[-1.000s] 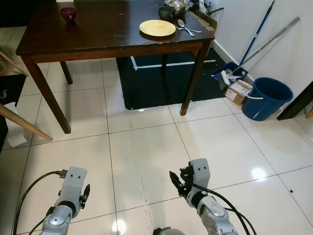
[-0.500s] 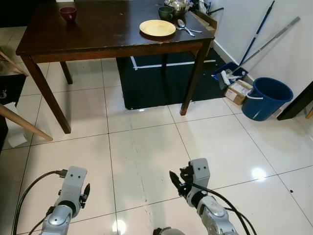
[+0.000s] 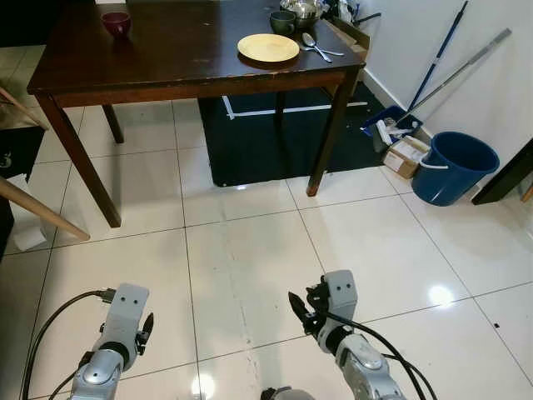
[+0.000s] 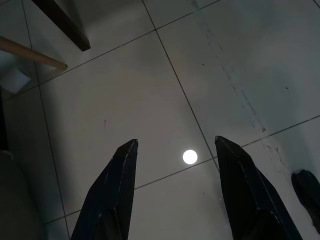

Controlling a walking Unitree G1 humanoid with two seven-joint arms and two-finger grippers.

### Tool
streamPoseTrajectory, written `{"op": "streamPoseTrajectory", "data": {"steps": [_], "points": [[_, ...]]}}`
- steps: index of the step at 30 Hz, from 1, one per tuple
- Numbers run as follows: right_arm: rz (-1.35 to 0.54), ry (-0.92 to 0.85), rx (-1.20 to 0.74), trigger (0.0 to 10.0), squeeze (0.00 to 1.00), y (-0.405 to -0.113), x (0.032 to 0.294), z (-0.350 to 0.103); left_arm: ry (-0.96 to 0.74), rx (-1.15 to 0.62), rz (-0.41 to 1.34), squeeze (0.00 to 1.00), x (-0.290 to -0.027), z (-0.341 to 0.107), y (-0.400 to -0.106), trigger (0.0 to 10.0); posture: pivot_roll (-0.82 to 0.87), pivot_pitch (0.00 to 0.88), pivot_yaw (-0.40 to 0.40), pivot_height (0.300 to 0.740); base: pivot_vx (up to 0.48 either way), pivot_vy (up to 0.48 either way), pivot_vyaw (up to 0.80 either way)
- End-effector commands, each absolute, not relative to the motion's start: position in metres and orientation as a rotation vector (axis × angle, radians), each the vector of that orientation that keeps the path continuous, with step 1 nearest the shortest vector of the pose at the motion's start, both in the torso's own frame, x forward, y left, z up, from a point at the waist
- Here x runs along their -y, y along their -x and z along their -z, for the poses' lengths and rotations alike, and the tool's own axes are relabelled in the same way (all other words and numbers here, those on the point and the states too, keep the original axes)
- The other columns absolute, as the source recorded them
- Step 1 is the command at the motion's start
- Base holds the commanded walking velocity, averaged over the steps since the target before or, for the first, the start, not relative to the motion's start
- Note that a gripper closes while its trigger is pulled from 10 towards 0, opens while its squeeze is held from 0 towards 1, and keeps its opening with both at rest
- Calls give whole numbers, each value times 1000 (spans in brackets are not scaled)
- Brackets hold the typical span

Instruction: Setting the table

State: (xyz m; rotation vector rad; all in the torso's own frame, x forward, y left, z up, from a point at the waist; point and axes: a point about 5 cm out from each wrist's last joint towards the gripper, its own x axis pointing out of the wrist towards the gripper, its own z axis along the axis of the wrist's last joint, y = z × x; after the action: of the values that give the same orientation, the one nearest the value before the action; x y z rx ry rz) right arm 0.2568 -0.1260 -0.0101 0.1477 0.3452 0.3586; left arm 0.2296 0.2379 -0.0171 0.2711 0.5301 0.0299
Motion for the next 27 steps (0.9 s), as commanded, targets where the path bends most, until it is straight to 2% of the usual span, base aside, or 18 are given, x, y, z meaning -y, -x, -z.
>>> {"op": "streamPoseTrajectory", "data": {"steps": [1,20,23,26,27], "points": [[-349,-147,-356,10000,0,-253,129,14,-271,-553,-33,0,-239,22,-224,10000,-85,25,25,740,0,0,0],[-350,-149,-350,10000,0,-253,128,13,-273,-506,-42,0,-240,15,-229,10000,-88,34,25,740,0,0,0],[-361,-144,-317,10000,0,-256,126,7,-285,-493,-56,0,-241,13,-231,10000,-83,35,26,740,0,0,0],[-369,-154,-156,10000,0,-271,124,-25,-322,-390,-68,0,-243,-9,-241,10000,-81,39,29,740,0,0,0],[-369,-154,-156,10000,0,-271,124,-25,-322,-390,-68,0,-243,-9,-241,10000,-81,39,29,740,0,0,0]]}}
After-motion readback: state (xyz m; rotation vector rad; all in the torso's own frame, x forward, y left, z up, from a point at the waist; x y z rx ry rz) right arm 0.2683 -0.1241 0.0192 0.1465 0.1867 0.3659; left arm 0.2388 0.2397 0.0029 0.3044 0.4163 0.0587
